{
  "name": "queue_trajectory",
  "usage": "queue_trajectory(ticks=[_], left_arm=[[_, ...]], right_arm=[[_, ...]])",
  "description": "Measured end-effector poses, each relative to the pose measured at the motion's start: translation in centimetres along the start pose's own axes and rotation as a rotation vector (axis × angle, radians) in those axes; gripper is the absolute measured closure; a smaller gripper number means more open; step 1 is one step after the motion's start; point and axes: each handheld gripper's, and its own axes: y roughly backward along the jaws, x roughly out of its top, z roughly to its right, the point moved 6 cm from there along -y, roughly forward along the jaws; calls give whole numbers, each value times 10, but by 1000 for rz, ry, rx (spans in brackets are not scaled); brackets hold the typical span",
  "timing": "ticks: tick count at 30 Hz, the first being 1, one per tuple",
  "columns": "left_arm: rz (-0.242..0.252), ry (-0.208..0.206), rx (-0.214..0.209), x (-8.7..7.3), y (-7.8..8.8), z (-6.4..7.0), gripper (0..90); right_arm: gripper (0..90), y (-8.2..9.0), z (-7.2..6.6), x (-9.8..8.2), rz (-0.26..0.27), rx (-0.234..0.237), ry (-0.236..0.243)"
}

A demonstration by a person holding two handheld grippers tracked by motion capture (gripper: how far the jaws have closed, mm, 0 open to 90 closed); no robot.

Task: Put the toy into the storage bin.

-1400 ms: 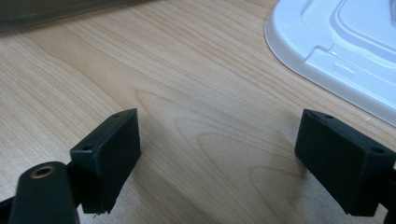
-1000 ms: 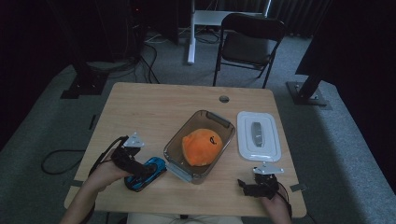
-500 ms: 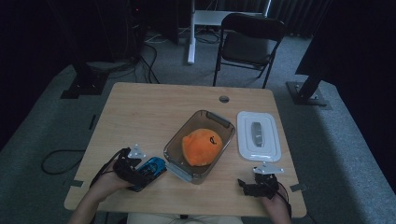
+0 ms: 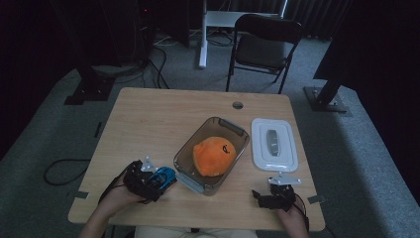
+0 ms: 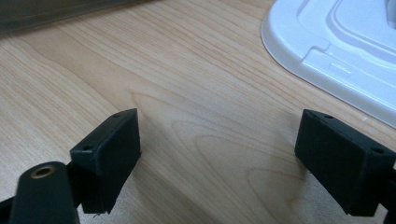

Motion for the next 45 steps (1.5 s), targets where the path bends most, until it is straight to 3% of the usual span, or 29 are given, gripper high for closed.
queue_trajectory(ticks=[6,10,14,16,18,20,32,35,39,45], left_arm=[[-17,6,7,-2,-4,-2,21],[-41,-24,-2,-5,-8,3,62],[-59,-22,-11,-8,-13,3,62],[-52,-17,-24,-8,-11,2,147],[-53,-14,-41,-9,-10,1,168],[-46,-29,-51,-9,-8,1,261],[-43,-36,-40,-8,-6,0,267],[-21,-11,-48,-6,-2,-4,289],[-20,-4,-19,-4,4,-11,289],[-11,-3,-13,1,11,-18,289]], right_arm=[[136,0,0,0,0,0,0],[136,0,0,0,0,0,0],[136,0,0,0,0,0,-1],[136,0,0,0,1,0,-1],[136,0,0,0,1,1,-2],[136,0,0,0,0,0,0],[137,0,0,0,2,3,-6],[137,0,0,0,2,5,-8],[137,0,1,0,2,6,-9],[137,0,1,1,3,5,-10]])
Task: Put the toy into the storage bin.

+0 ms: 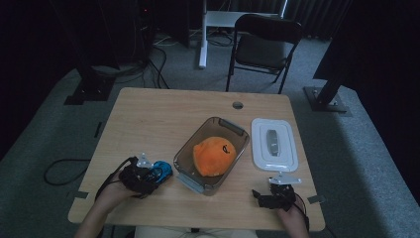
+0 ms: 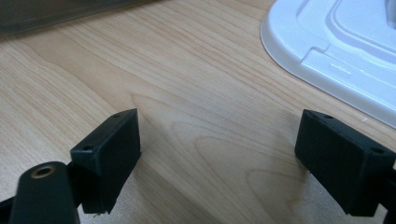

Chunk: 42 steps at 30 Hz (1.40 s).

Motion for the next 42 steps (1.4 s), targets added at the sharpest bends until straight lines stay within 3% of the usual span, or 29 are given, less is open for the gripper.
queue_trajectory(ticks=[11,16,19,28,42], left_arm=[[23,18,4,12,17,-11,289],[25,-2,12,20,27,-16,289],[37,1,30,30,40,-22,289],[60,-13,60,54,66,-32,289],[85,-39,73,85,92,-36,289]], right_arm=[[137,-3,-9,15,35,17,12],[136,-10,-19,25,46,54,14],[135,-20,-35,37,68,97,10],[134,-35,-65,57,81,140,55],[128,-46,-87,68,91,158,82]])
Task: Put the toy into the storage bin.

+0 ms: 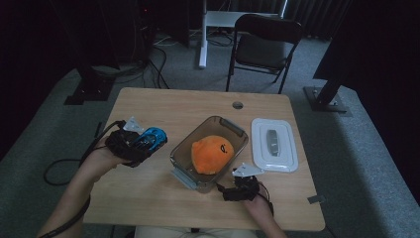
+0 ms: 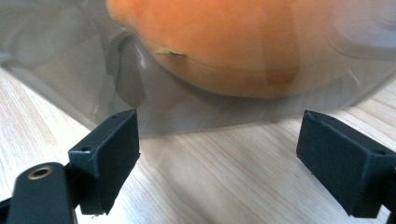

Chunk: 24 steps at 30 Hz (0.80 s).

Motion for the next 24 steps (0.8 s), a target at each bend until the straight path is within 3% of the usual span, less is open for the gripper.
queue_trajectory(ticks=[9,18,24], left_arm=[[15,-15,-14,22,6,1,289],[32,-51,-24,47,9,9,289],[31,-75,-38,62,2,19,289]], right_arm=[[123,-10,-12,8,6,-2,15],[123,-16,-18,13,7,-29,-14],[121,-20,-20,17,10,-43,-30]])
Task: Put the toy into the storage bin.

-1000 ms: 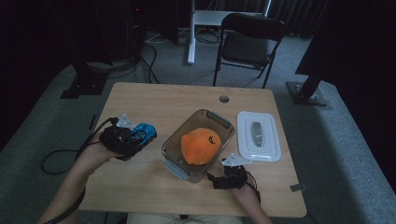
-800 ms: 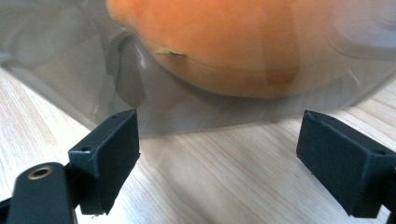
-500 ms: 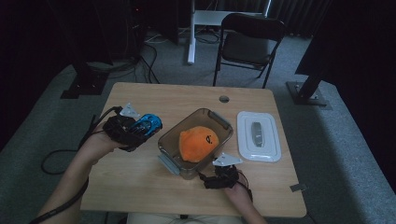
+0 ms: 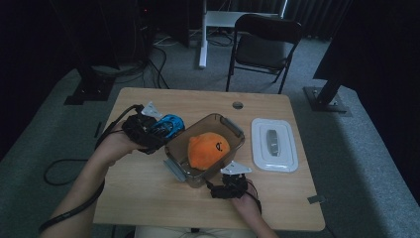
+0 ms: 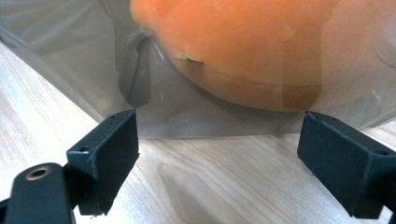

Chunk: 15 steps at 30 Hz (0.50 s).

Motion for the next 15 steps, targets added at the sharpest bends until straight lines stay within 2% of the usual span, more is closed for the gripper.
queue_trajectory(ticks=[10,15], left_arm=[[-8,-15,-31,19,-21,12,288],[-7,-11,-49,28,-31,16,289]], right_arm=[[121,0,5,-4,-3,-50,24],[120,0,6,-4,-4,-53,26]])
